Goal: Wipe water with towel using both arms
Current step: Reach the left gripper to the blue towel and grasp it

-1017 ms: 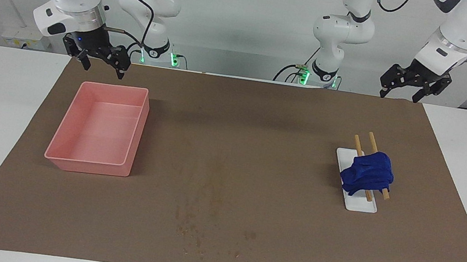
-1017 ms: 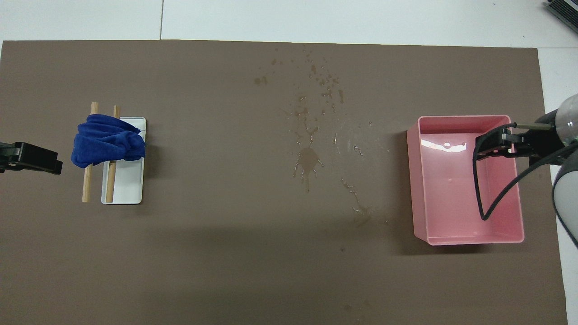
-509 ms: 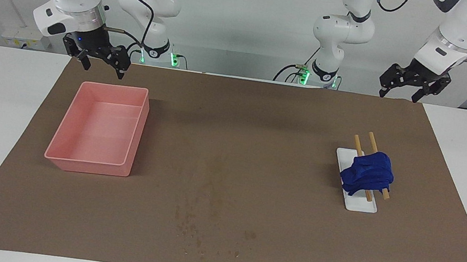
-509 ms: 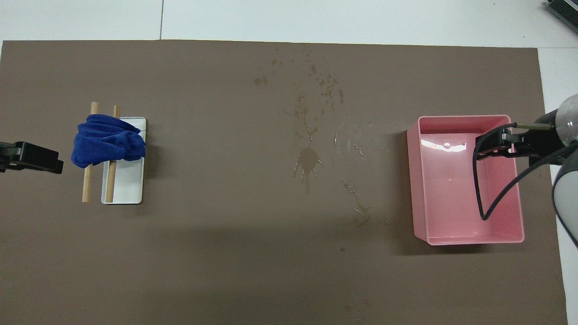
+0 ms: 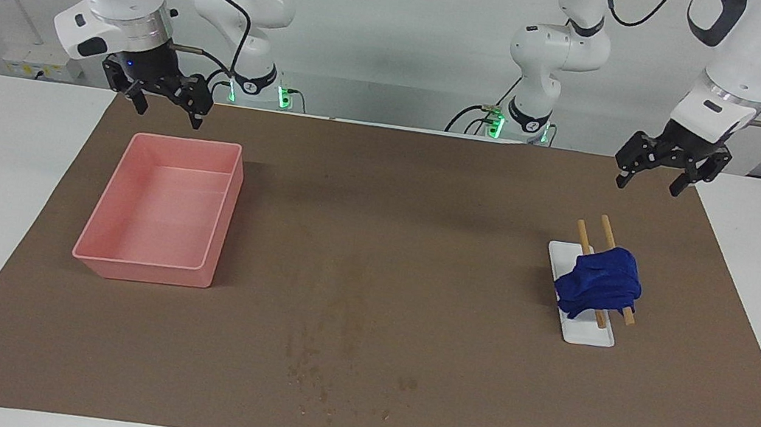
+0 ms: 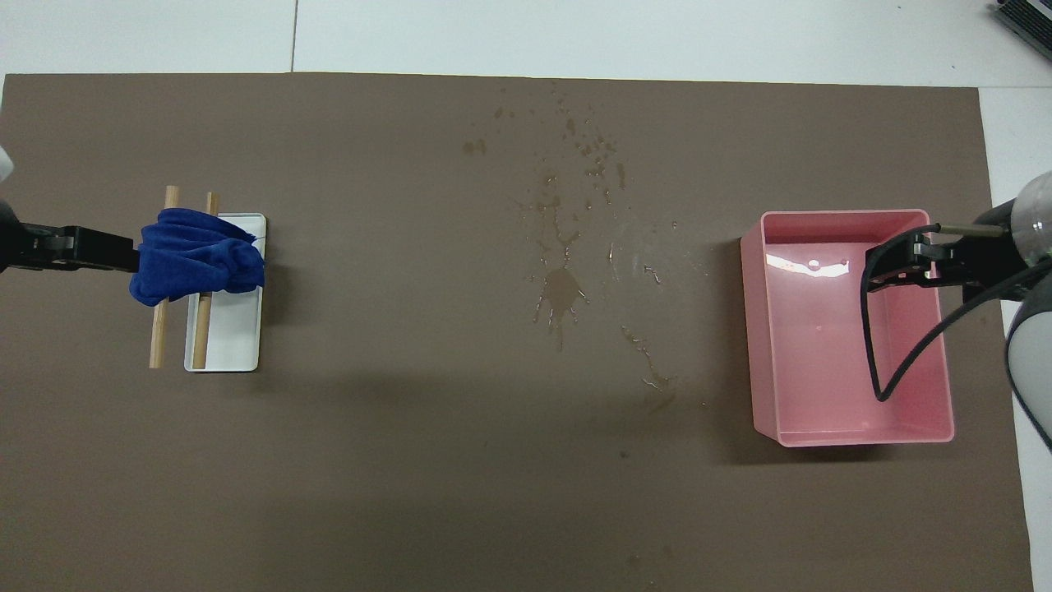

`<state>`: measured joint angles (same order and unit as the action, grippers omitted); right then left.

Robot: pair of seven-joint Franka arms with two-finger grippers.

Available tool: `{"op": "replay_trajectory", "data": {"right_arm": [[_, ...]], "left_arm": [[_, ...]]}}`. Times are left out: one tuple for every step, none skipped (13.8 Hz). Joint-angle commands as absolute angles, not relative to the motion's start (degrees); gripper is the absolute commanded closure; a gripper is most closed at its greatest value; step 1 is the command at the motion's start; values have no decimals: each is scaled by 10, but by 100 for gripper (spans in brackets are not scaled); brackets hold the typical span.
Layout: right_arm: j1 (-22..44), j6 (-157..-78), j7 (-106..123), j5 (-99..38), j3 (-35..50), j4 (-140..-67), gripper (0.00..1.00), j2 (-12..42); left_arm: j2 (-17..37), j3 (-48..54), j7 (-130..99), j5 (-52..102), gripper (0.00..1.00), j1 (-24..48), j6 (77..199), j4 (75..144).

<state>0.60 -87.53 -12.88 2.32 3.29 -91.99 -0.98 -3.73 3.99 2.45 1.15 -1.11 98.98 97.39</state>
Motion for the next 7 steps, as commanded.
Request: {"op": "replay_trajectory", "data": {"right_arm": [[-4,-874,-118,8,38,-933,0,-23],[-4,-874,-118,8,38,-933,0,-23],[-4,-874,-118,8,38,-933,0,-23],[-4,-874,-118,8,38,-933,0,-23],[-4,-874,-118,8,38,-933,0,-23],[-4,-874,-118,8,38,-933,0,-23],[-4,-874,-118,8,38,-933,0,-23]], "left_arm": [[-32,38,33,18,0,-17,1076,1019],[-22,37,33,18,0,-18,1115,1031],[-9,36,34,18,0,-25,1141,1037],[8,36,40,18,0,-33,1163,1040],[24,36,51,18,0,-34,1188,1043],[34,35,49,18,0,-36,1205,1048],[39,34,41,18,0,-41,1215,1059]]}}
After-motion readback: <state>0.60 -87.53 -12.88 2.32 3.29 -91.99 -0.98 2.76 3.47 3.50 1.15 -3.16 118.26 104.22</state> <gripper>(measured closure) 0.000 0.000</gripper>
